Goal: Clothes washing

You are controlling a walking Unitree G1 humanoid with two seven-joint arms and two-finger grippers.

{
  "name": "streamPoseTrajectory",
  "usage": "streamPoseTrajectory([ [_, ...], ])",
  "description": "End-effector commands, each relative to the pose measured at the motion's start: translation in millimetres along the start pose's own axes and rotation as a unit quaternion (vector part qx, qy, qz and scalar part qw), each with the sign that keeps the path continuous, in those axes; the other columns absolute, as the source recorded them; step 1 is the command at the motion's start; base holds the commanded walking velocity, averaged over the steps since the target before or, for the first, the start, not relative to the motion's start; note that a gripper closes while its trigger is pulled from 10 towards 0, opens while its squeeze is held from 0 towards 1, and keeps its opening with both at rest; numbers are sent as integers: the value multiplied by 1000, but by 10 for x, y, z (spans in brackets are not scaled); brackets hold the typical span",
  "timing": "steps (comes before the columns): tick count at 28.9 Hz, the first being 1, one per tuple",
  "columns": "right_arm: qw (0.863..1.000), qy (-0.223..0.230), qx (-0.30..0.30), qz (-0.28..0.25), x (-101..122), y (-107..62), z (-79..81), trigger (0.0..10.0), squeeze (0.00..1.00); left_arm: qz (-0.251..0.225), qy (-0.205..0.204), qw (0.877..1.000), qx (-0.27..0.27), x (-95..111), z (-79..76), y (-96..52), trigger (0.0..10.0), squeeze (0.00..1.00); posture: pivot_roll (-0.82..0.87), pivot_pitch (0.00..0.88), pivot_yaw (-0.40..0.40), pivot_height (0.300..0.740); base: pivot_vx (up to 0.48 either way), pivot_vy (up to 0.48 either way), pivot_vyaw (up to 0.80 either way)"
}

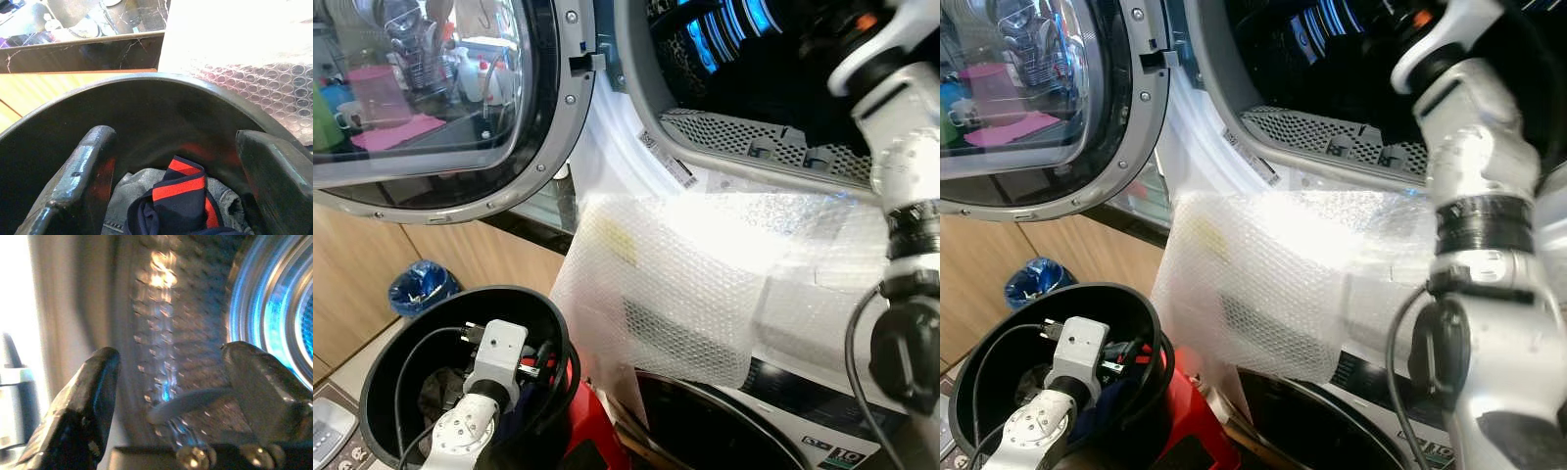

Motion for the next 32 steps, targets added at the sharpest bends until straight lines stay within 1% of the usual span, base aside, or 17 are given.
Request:
streamPoseTrajectory([
  [1, 1000, -6, 15, -6, 93, 0, 87, 10000, 0, 3, 0, 1000, -2, -10, 8, -3, 10000, 0, -7, 56, 57, 740, 0, 0, 0],
  [4, 1000, -1, -19, -9, 219, -249, 120, 10000, 0, 6, -1, 1000, 0, -30, 13, -18, 10000, 0, -9, 57, 48, 740, 0, 0, 0],
  [6, 999, 19, 38, -28, 289, -433, 412, 10000, 0, 7, -1, 1000, 0, -43, 6, -25, 10000, 0, -28, 64, 43, 740, 0, 0, 0],
  [7, 999, 19, 38, -28, 289, -433, 412, 10000, 0, 7, -1, 1000, 0, -43, 6, -25, 10000, 0, -28, 64, 43, 740, 0, 0, 0],
  [8, 994, 17, 104, -20, 240, -547, 720, 10000, 0, 8, -1, 1000, -4, -46, -7, -20, 10000, 0, -28, 64, 43, 740, 0, 0, 0],
  [9, 991, 12, 132, -8, 195, -607, 859, 10000, 0, 7, 0, 1000, -6, -45, -13, -17, 10000, 0, -28, 64, 43, 740, 0, 0, 0],
  [11, 987, 12, 157, 15, 127, -685, 1009, 10000, 0, 6, 0, 1000, -7, -41, -17, -14, 10000, 0, -37, 70, 44, 740, 0, 0, 0],
  [17, 994, 31, 96, 53, 6, -779, 982, 10000, 0, 6, 0, 1000, -6, -43, -14, -14, 10000, 0, -36, 76, 34, 740, 0, 0, 0],
  [18, 994, 7, 60, 91, -174, -796, 1009, 10000, 0, 7, 0, 1000, -1, -48, 7, -24, 10000, 0, -21, 85, 20, 740, 0, 0, 0],
  [20, 993, 7, 58, 102, -272, -805, 1102, 10000, 0, 8, 0, 1000, 6, -54, 35, -35, 10000, 0, -23, 87, 20, 740, 0, 0, 0],
  [22, 992, 7, 9, 124, -405, -802, 1114, 10000, 0, 9, -1, 1000, 10, -63, 51, -46, 10000, 0, -23, 87, 20, 740, 0, 0, 0],
  [24, 990, -16, -24, 136, -473, -807, 1071, 10000, 0, 9, -1, 1000, 10, -64, 50, -49, 10000, 0, -23, 87, 20, 740, 0, 0, 0],
  [25, 986, -46, -71, 146, -550, -837, 993, 10000, 0, 9, 0, 1000, 9, -65, 46, -52, 10000, 0, -23, 87, 20, 740, 0, 0, 0],
  [28, 977, -109, -124, 132, -549, -849, 931, 10000, 0, 9, 0, 1000, 9, -64, 53, -44, 10000, 0, -26, 91, 21, 740, 0, 0, 0],
  [30, 967, -144, -188, 97, -483, -862, 858, 10000, 0, 8, 0, 1000, 10, -56, 58, -39, 10000, 0, -26, 91, 22, 740, 0, 0, 0],
  [31, 947, -188, -248, 76, -414, -889, 752, 10000, 0, 7, 0, 1000, 10, -53, 60, -39, 10000, 0, -26, 91, 22, 740, 0, 0, 0],
  [32, 942, -199, -262, 72, -397, -897, 733, 10000, 0, 7, 0, 1000, 10, -53, 59, -39, 10000, 0, -26, 91, 22, 740, 0, 0, 0],
])
Point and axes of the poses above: a point about 5 cm out from each wrist's last joint towards the gripper, its own y axis pointing out of the wrist towards the gripper, its own x axis along the axis of the wrist's last joint, z = x × y, the point moved 2 cm from there along y, pointing out of the wrist towards the gripper, and after that the axes turned 8 degrees about y, right-handed, at the moved point
